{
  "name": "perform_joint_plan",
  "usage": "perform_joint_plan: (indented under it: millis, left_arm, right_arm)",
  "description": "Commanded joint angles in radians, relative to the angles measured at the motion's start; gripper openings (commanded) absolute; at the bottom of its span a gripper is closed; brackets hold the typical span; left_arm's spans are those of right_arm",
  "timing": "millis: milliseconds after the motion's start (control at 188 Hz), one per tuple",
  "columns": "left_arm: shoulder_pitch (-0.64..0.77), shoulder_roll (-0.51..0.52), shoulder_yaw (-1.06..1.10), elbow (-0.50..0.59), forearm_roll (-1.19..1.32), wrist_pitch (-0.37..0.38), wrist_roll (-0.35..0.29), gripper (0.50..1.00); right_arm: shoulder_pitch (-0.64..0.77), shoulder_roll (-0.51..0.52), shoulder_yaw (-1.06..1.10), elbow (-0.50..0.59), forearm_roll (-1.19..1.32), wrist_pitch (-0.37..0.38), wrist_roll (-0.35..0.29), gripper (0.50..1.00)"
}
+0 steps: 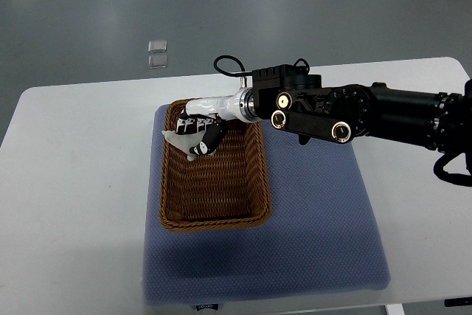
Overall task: Place white bear in brown basket with right hand
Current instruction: 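Carry the polar bear over the wicker basket and lower it inside, then open the right hand fingers to release the bear in the basket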
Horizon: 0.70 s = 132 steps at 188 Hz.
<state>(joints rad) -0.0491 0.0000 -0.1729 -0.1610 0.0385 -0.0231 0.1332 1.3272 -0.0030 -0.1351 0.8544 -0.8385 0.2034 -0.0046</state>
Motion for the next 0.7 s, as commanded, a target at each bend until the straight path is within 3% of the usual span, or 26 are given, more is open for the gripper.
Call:
perform_joint_plan:
  millis: [0,297,414,541,695]
  left_arm:
    - [0.000,0.000,0.000,-0.002,0.000,0.000,0.000,1.000]
    - [0.000,0.000,0.000,0.001,0.000,0.000,0.000,1.000]
    - [0.000,0.000,0.000,0.001,0.000,0.000,0.000,1.000]
    - [0.000,0.000,0.000,0.002,0.000,0.000,0.000,1.000]
    - [0.000,0.000,0.000,0.003,0.000,0.002,0.000,1.000]
  right_arm:
    - [-0.023,0.003,0.000,-0.021,-0.002,-0.012,0.000,0.500]
    - [-0.040,0.003,-0.003,-0.035,-0.048,-0.004,-0.005,0.500]
    - [-0.046,0.003,-0.003,-0.035,-0.048,0.001,-0.003,0.584]
    - [-0.048,0.003,-0.003,-0.035,-0.047,0.002,-0.003,0.752]
    - [-0.048,0.003,-0.001,-0.035,-0.047,0.004,-0.003,0.805]
